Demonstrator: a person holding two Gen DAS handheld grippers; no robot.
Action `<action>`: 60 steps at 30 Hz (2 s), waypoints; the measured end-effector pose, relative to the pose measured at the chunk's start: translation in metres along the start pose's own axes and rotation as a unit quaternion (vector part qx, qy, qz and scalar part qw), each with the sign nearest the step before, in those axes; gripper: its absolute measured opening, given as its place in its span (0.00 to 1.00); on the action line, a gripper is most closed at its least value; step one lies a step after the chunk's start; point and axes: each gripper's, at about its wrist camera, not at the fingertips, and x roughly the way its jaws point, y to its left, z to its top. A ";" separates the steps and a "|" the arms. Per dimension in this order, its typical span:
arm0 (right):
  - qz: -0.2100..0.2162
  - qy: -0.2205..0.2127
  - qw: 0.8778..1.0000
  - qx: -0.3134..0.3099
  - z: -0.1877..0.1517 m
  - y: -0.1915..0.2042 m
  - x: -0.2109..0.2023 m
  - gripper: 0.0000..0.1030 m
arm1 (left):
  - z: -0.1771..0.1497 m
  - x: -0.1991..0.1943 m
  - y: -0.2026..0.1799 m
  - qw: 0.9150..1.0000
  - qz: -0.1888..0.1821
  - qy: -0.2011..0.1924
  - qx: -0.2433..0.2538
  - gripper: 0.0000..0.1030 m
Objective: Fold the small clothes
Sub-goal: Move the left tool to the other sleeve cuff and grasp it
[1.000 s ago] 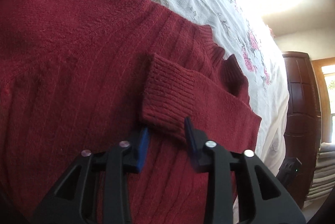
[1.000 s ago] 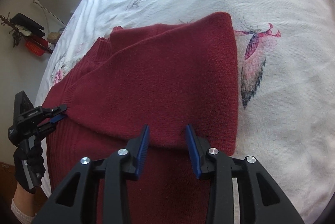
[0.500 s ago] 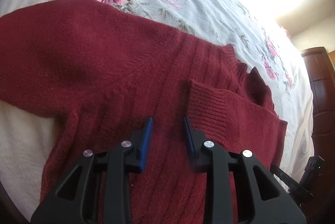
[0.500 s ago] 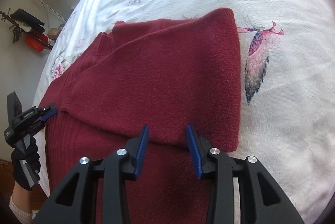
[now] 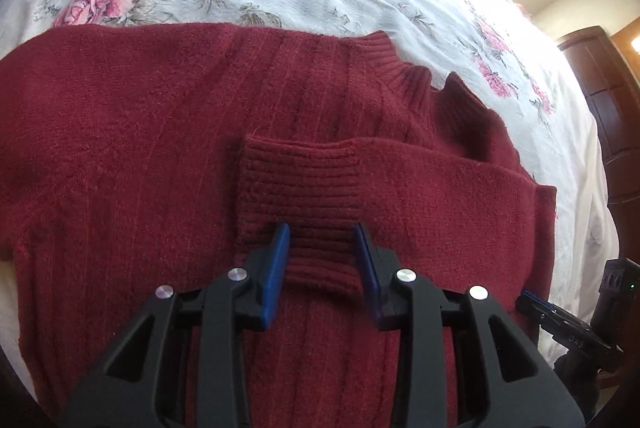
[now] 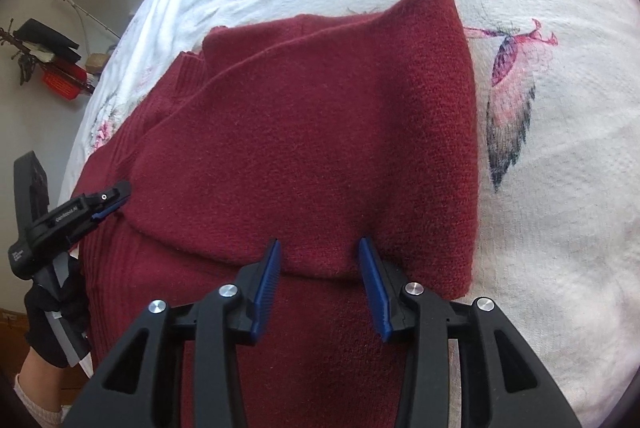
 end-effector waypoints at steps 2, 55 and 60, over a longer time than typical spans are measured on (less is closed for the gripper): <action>0.003 0.000 1.000 0.002 0.001 -0.003 0.001 0.40 | -0.001 0.003 -0.001 1.000 0.003 0.001 0.010 0.32; -0.024 0.054 0.990 -0.128 -0.059 0.144 0.038 0.68 | -0.002 -0.179 0.413 0.936 0.062 -0.173 -0.300 0.21; -0.020 0.052 0.991 -0.125 -0.060 0.140 0.034 0.67 | 0.007 -0.190 0.392 0.941 0.068 -0.189 -0.272 0.09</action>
